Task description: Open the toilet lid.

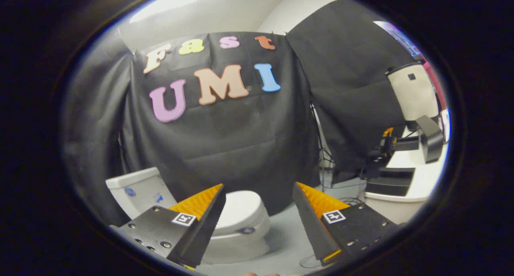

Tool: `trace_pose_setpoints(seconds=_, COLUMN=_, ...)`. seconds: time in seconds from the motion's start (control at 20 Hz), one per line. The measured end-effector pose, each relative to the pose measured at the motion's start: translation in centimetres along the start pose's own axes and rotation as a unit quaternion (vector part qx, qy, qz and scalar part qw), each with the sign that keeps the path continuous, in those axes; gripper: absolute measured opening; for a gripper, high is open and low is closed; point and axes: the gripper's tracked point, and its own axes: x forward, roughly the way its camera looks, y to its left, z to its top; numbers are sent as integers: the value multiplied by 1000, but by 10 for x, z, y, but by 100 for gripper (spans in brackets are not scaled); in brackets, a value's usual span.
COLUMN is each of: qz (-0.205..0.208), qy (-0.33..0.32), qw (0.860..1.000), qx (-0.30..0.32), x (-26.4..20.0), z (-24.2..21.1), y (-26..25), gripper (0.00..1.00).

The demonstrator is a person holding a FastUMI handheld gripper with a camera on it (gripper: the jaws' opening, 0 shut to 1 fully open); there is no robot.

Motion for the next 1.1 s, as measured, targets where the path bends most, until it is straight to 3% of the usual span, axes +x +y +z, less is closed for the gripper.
trace_pose_setpoints(seconds=0.15, qz=0, qy=-19, qw=995, qx=93, x=35, z=-18, y=12, gripper=99)
trace_pose_setpoints(seconds=0.4, qz=-18, qy=-12, qw=973, qx=228, x=78, z=-73, y=13, gripper=96)
trace_pose_setpoints(seconds=0.75, qz=-77, qy=101, qw=947, qx=296, x=108, z=-187, y=-7, gripper=97)
trace_pose_setpoints(seconds=1.1, qz=-139, qy=163, qw=918, qx=334, x=108, z=-268, y=-37, gripper=96)
